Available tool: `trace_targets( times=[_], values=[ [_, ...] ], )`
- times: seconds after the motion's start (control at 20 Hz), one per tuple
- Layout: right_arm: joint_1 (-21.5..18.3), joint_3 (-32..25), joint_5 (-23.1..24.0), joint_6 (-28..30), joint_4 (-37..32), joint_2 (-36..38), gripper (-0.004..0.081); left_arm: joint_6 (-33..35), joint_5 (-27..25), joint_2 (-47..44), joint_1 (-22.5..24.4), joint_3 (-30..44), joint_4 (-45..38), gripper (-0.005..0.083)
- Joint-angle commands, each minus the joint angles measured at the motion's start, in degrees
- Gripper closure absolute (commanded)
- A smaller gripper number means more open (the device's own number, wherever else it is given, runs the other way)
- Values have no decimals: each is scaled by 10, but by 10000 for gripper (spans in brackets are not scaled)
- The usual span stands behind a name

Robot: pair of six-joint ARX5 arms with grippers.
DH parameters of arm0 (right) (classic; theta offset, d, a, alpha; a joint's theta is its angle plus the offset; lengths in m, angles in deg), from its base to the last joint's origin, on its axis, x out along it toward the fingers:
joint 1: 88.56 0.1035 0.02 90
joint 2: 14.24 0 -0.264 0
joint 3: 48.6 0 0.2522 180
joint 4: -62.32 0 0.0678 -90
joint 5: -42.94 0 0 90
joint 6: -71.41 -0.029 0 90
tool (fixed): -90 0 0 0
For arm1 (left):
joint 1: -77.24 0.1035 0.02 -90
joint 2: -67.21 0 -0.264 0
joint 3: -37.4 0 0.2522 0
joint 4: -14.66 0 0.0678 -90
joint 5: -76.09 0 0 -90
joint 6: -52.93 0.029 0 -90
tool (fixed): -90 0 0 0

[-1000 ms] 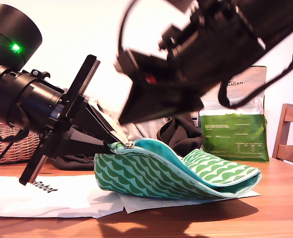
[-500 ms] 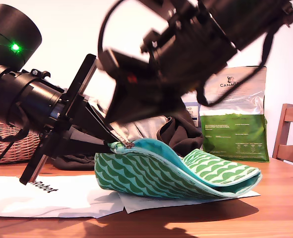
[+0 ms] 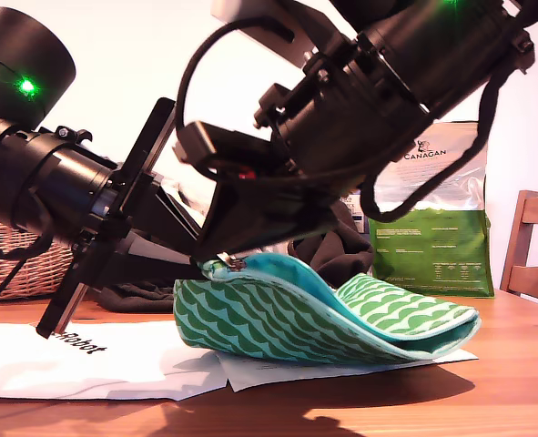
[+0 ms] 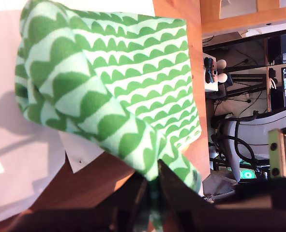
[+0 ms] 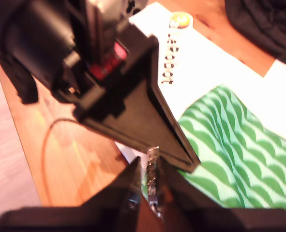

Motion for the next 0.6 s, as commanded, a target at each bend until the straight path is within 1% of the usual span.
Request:
trace_targets(
  times=[0.0,0.1,0.2,0.4,0.55],
  values=[
    [1,1,-2,-2,-12,-2,784,8,6,3,-2,-4,-8,793],
    [1,1,-3,-3,-14,-1,783,12,6,3,-2,-4,-7,793],
    [1,1,-3,-16,-14,-1,783,31,4,3,-2,-4,1,793],
    [1,1,-2,-18,-9,3,783,44,1,3,0,-4,3,793],
    [1,1,-3,-17,4,16,783,72,-10,3,6,-4,16,793]
  ],
)
